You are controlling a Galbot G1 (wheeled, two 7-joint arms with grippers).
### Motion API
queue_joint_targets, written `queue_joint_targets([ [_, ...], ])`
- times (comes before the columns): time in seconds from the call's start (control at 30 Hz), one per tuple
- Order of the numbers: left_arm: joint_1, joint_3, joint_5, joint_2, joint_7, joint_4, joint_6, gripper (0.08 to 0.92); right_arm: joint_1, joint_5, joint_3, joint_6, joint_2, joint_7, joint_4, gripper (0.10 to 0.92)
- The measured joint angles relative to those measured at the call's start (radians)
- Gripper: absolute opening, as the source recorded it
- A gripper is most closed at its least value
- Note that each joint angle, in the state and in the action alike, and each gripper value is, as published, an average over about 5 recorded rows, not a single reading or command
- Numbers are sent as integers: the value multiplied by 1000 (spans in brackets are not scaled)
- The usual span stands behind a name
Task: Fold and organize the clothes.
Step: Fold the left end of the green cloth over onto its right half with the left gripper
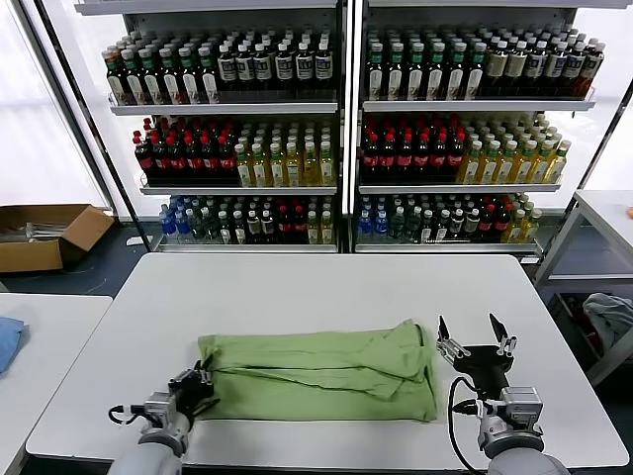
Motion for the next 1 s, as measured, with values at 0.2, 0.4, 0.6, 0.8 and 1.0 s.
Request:
queue_joint_targets([
  [0.2,9,-132,-73,134,12,11,2,106,19,-1,-18,-6,5,5,-2,823],
  [0.4,14,-272,-136,295,23,47,-1,106,39,1,-34,-13,11,9,1,823],
  [0.6,20,-349,-183,408,24,53,12,106,48,-2,-47,-15,20,13,1,823],
  [0.8,26,-366,-204,435,13,13,32,106,31,-8,-40,-3,24,10,8,823],
  [1.0,16,-315,-202,387,-4,-58,51,106,2,-10,-21,5,23,9,17,823],
])
